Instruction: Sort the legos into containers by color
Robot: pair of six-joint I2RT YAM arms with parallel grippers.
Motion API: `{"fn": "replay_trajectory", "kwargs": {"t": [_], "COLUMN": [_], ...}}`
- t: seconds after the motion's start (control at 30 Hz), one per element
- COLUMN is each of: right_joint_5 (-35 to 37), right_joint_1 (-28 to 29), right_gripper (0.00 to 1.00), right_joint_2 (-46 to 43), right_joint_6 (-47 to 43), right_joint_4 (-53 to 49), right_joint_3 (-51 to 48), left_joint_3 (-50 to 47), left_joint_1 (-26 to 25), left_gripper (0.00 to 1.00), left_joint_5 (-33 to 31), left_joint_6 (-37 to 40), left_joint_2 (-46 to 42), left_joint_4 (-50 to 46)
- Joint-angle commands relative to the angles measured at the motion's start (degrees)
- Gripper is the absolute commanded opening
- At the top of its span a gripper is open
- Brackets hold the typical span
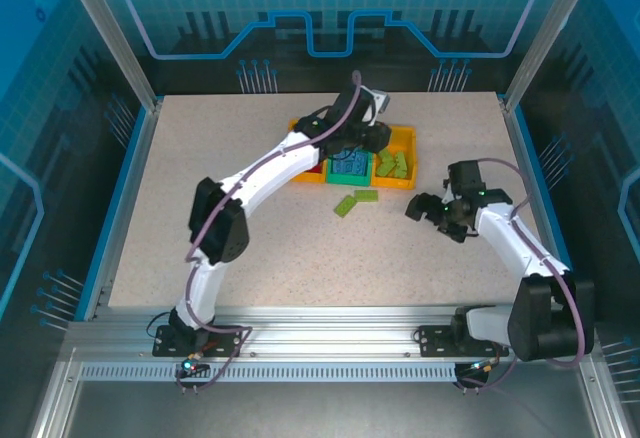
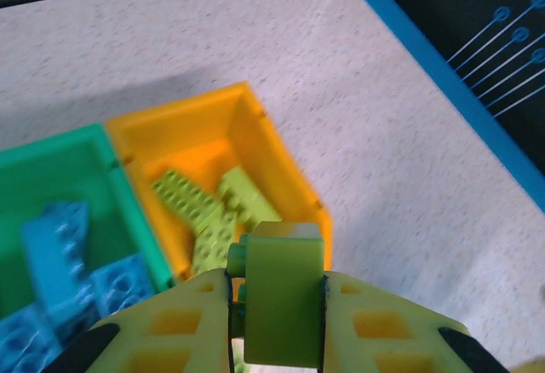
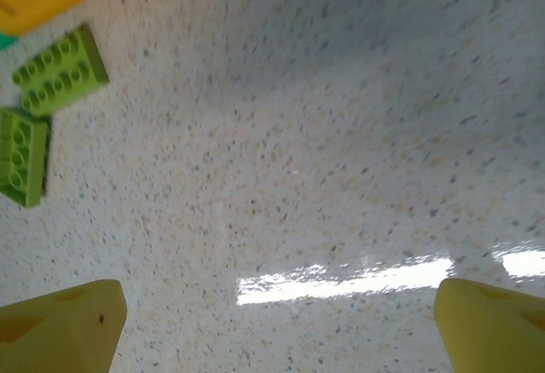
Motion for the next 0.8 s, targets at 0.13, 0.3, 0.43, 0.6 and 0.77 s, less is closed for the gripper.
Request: {"fn": "replay_trajectory", "kwargs": {"t": [0.13, 0.3, 0.43, 0.6, 0.77], "right_joint_5": [6.0, 8.0, 8.6, 9.4, 10.6], "right_joint_1": [8.7, 12.7, 14.4, 18.1, 24.5], "right_gripper": [0.93, 0.93, 0.93, 0.93, 0.93], "right_joint_2": [-2.3, -0.4, 0.9, 4.2, 11.3], "right_joint_6": [5.1, 7.2, 8.3, 10.9, 17.7], "right_joint_4": [4.6, 5.0, 5.1, 4.9, 5.3], "right_joint_3": [-3.6, -2.8, -1.9, 1.4, 8.7], "left_joint_3": [15.2, 15.0, 13.6, 3.3, -12.3], "left_joint_1": [0.0, 0.0, 0.0, 0.1, 0.8], "left_gripper": [0.29, 0.44, 0.69, 0.99, 0.99], "left_joint_5": [6.9, 7.4, 6.8, 3.3, -3.3], "left_joint_6": [-4.0, -6.3, -6.8, -8.2, -8.5], "left_joint_2": [15.0, 16.8, 15.2, 5.9, -7.8], "left_joint_4": [-6.9, -5.0, -5.3, -0.9, 3.7]}}
